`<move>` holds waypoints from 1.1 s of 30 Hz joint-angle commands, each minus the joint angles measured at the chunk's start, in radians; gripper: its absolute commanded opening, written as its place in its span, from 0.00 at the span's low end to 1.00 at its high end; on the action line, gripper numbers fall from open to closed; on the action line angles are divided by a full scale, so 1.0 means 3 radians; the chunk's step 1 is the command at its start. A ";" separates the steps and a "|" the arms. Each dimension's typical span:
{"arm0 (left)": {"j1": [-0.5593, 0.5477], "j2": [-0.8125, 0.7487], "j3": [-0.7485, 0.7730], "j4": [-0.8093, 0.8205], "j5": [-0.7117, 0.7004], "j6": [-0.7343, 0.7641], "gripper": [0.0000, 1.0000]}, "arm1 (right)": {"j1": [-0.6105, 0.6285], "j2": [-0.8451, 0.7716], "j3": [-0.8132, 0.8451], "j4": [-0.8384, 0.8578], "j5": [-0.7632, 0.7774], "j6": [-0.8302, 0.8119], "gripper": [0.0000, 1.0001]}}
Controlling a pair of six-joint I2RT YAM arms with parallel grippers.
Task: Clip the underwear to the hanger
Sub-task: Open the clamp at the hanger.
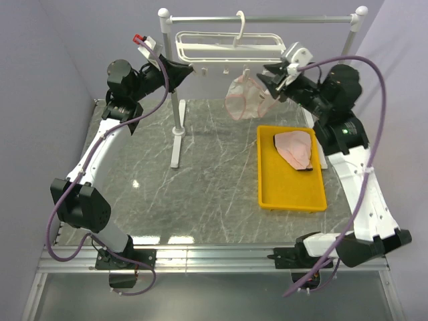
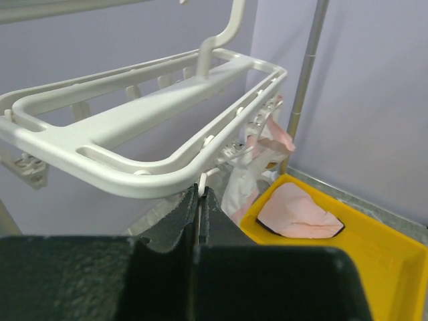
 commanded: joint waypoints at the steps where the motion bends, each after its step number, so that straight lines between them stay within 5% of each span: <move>1: -0.0031 -0.0178 0.0028 0.0014 0.0145 -0.0151 0.00 | 0.0059 0.0196 -0.0172 0.0249 -0.0536 0.0299 0.39; 14: -0.0087 -0.0337 -0.0039 -0.0093 0.0156 -0.0484 0.00 | 0.0821 0.0835 0.0124 0.0470 -0.0158 0.0161 0.39; 33: -0.0128 -0.0413 -0.0121 0.0004 0.0125 -0.0627 0.00 | 0.1082 0.1152 0.0324 0.0726 0.0389 -0.0125 0.42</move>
